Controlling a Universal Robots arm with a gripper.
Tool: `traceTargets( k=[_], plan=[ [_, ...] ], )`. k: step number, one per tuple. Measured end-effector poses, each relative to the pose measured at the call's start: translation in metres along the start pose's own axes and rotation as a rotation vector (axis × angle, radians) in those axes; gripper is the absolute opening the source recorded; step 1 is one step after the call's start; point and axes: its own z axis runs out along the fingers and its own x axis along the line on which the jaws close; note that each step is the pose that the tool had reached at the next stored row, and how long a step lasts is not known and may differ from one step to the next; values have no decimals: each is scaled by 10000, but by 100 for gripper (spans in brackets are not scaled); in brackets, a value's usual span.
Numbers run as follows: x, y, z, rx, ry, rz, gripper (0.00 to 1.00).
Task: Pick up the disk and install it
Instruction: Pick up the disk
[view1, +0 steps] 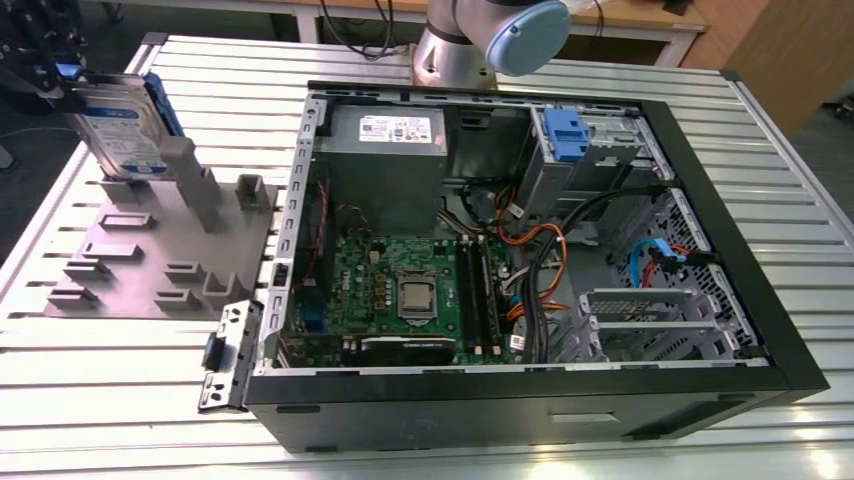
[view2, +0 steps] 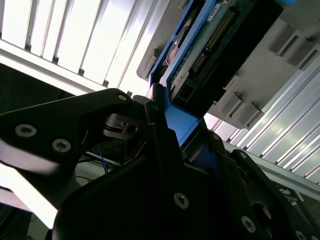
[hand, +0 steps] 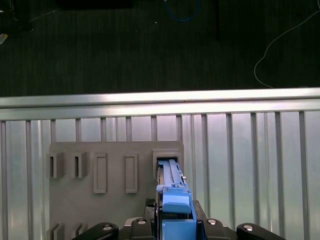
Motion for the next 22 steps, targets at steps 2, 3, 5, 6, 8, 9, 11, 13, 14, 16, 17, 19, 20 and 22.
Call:
traceTargets(
  k=[2, 3, 5, 6, 8, 9, 11, 13, 14, 16, 17, 19, 20, 22],
  plan=[
    [0, 0, -4, 1, -1, 0, 36],
    [-1, 0, -40, 1, 7, 0, 36],
    [-2, 0, -61, 2, 41, 0, 36],
    [-2, 0, -62, 3, 42, 0, 36],
    [-2, 0, -70, 0, 43, 0, 36],
    [-2, 0, -76, 0, 43, 0, 36],
    [-2, 0, -89, 2, 42, 0, 36],
    [-3, 0, -106, 2, 41, 0, 36],
    [-3, 0, -113, 2, 41, -1, 36],
    [-3, -1, -116, 7, 39, -1, 36],
    [-3, -1, -118, 6, 39, -1, 36],
    [-3, -1, -121, 2, 41, 0, 36],
    [-3, 0, -136, 3, 41, -2, 36],
    [-3, -1, -141, 2, 41, -3, 36]
  ],
)
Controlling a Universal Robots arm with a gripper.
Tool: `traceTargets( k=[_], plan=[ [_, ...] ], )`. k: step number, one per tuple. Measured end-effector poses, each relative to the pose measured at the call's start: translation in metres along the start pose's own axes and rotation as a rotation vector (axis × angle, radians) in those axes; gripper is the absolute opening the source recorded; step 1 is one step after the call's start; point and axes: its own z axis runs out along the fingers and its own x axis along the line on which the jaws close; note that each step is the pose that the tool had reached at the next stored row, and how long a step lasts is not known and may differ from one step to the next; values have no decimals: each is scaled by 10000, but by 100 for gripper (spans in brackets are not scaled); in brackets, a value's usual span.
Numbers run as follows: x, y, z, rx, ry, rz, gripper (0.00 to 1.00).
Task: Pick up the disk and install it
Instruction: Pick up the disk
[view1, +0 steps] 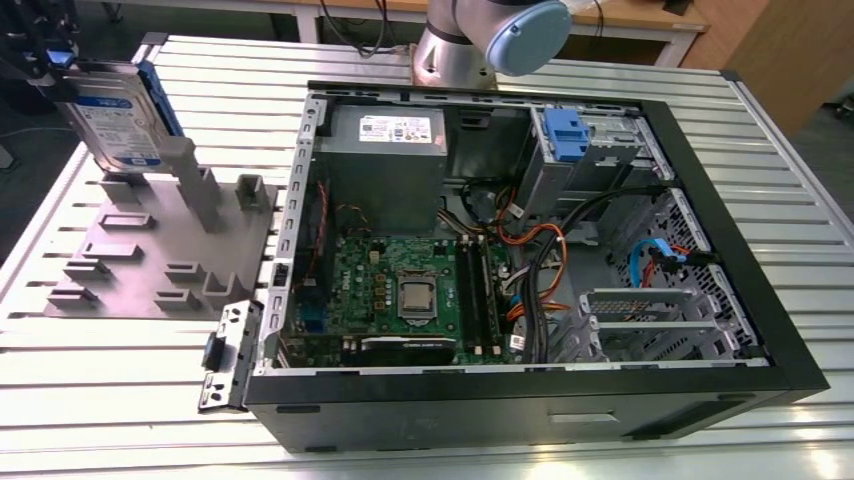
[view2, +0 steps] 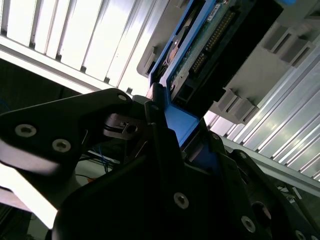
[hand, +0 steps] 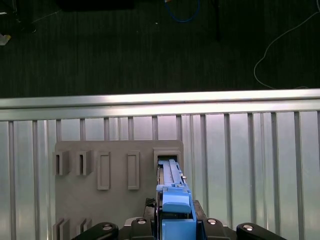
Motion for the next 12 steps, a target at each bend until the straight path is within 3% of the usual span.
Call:
traceTargets(
  k=[12],
  plan=[
    [-1, 0, -57, 1, 0, 0, 36]
  ],
)
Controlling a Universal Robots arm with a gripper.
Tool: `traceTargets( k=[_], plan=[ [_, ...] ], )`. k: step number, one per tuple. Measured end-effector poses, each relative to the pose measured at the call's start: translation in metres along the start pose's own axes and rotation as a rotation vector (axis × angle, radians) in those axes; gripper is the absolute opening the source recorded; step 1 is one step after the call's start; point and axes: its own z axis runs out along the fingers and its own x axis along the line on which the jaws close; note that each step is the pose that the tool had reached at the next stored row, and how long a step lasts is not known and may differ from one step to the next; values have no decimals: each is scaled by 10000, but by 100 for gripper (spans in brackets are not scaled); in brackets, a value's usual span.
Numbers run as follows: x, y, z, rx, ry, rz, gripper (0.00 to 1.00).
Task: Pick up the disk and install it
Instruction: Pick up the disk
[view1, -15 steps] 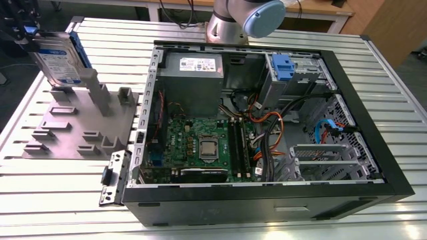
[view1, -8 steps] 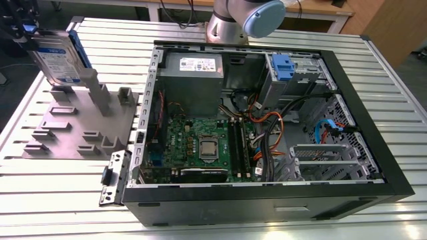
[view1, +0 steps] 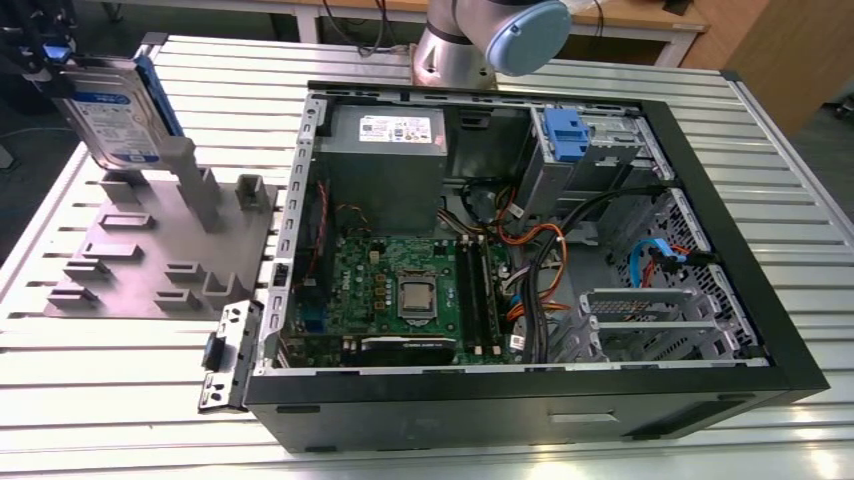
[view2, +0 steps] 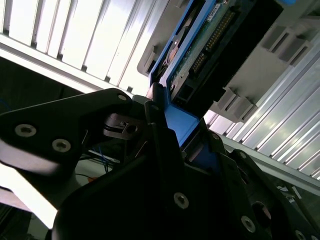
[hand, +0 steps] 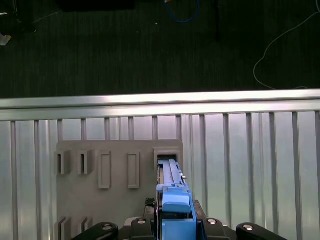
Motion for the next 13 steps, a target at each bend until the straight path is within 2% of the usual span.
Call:
traceTargets(
  k=[2, 9, 13],
  plan=[
    [0, 0, -21, -1, 1, 0, 36],
    [0, 0, -25, 1, 15, 0, 36],
    [-1, 0, -51, 0, 16, 0, 36]
  ],
)
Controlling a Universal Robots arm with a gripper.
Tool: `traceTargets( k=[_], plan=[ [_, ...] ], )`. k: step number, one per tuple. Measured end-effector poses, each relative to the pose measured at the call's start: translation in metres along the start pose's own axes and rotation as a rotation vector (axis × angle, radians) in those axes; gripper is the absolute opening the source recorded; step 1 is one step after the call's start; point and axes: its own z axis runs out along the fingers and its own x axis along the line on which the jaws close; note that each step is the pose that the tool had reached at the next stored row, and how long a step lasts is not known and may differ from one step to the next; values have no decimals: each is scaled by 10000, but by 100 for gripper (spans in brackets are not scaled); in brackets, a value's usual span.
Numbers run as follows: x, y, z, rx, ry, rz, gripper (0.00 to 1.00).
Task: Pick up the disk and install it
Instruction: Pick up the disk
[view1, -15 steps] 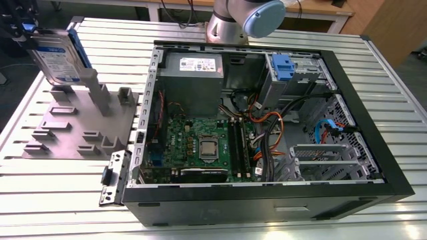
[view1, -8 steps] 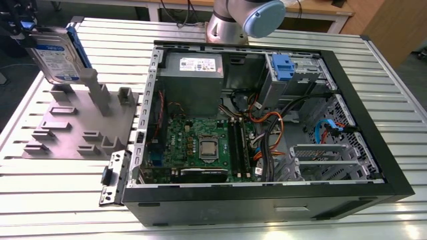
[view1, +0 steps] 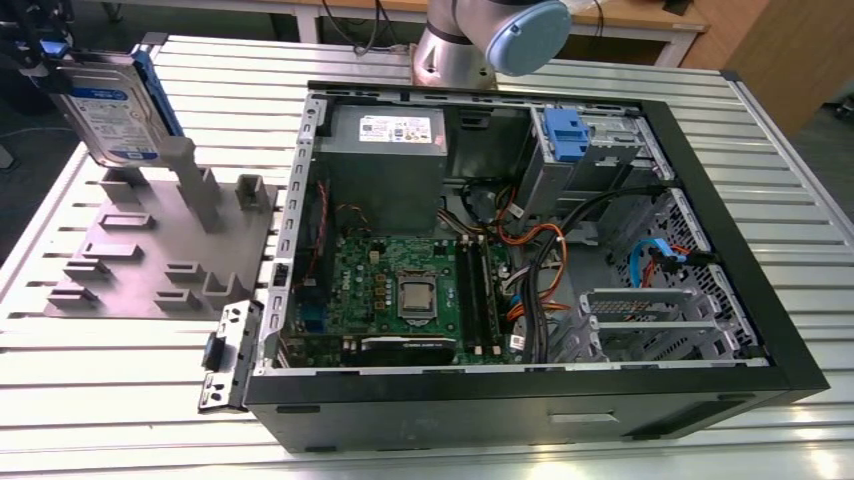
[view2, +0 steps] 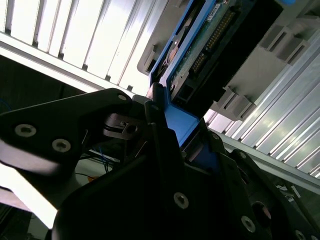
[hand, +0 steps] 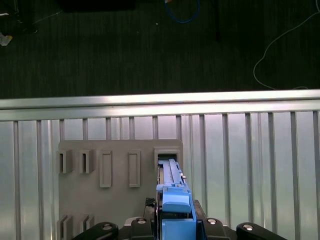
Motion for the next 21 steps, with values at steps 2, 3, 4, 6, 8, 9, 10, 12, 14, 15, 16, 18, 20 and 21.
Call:
traceTargets(
  k=[2, 3, 4, 6, 8, 9, 10, 12, 14, 15, 16, 18, 20, 21],
  plan=[
    [0, 0, -6, 1, 0, 0, 36],
    [0, 0, -6, 2, -1, 0, 36],
    [0, 0, -6, 2, -1, 0, 36],
    [-1, -2, -7, 0, 0, 0, 36],
    [-1, -3, -8, 2, -1, 1, 36],
    [-1, -2, -12, -1, 0, 0, 36],
    [0, -2, -15, 0, 0, 0, 36],
    [0, -2, -23, -1, 1, 0, 36],
    [-1, -3, -35, 0, 0, 0, 36],
    [-1, -3, -43, -1, 0, 0, 36],
    [-1, -2, -50, 0, 0, 0, 36],
    [-1, -2, -64, -1, 1, 0, 36],
    [-2, -3, -82, 0, 0, 1, 36],
    [-2, -3, -93, -1, 0, 0, 36]
  ],
)
